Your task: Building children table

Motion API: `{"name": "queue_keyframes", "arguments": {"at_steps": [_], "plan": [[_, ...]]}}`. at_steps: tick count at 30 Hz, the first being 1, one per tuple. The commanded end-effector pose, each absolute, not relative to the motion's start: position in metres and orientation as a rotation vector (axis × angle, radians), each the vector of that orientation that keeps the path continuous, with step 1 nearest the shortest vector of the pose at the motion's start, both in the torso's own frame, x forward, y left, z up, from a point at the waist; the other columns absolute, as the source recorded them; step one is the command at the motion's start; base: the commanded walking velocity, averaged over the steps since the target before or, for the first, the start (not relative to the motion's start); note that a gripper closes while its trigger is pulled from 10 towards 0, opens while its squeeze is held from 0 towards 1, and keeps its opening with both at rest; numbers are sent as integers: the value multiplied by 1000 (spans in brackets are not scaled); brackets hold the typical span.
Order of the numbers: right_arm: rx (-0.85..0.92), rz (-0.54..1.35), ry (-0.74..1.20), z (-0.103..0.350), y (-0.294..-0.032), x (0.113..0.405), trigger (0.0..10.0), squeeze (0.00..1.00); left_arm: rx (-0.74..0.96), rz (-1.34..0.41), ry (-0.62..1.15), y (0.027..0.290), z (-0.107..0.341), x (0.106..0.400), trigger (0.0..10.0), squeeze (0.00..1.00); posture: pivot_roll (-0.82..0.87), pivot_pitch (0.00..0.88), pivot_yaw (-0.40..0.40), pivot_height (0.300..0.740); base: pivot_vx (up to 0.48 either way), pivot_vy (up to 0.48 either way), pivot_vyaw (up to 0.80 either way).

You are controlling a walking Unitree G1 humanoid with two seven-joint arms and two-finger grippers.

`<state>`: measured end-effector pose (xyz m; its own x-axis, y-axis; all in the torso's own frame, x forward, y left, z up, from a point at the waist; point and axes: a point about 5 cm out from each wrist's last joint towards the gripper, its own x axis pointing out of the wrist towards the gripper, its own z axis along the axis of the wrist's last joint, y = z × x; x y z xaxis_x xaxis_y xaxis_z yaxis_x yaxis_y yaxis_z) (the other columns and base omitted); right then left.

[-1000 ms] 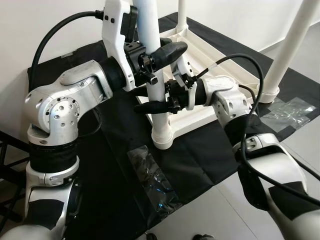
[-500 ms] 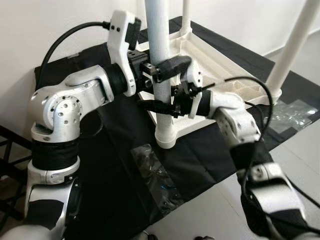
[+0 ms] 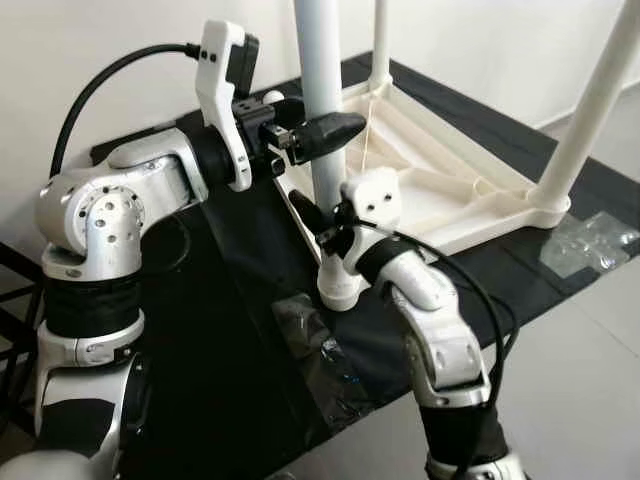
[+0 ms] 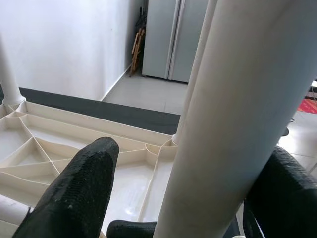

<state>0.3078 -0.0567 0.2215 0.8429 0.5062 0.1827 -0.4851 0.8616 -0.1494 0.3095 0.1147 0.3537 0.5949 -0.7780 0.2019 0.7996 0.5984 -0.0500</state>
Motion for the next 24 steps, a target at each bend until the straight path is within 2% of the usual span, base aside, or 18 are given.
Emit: {"name": "queue_keyframes", "arguments": {"at_steps": [1,8,9,10,11,12,13,19,24], "plan": [[-55,495,15,176,-54,305,0,0,-154,-859,-161,124,351,313,10000,0,32,148,79,740,0,0,0],[-71,470,35,184,-51,300,0,0,-151,-839,-154,124,348,315,10000,0,28,142,80,740,0,0,0],[-77,472,32,185,-50,300,0,0,-151,-838,-154,124,348,315,4941,0,28,142,80,740,0,0,0],[-77,472,32,185,-50,300,0,0,-151,-838,-154,124,348,315,4941,0,28,142,80,740,0,0,0],[-82,471,27,186,-48,299,0,0,-156,-841,-156,124,348,315,0,0,28,142,80,740,0,0,0],[-82,471,27,186,-48,299,0,0,-156,-841,-156,124,348,315,0,0,28,142,80,740,0,0,0],[-85,482,16,189,-46,300,10000,0,-159,-847,-158,124,348,314,0,0,28,138,76,740,0,0,0],[-111,516,-36,202,-44,307,10000,0,-162,-865,-157,123,347,312,0,0,26,133,73,740,0,0,0],[-97,653,-124,224,-44,322,10000,0,-160,-879,-154,121,346,311,0,0,27,127,75,740,0,0,0]]}}
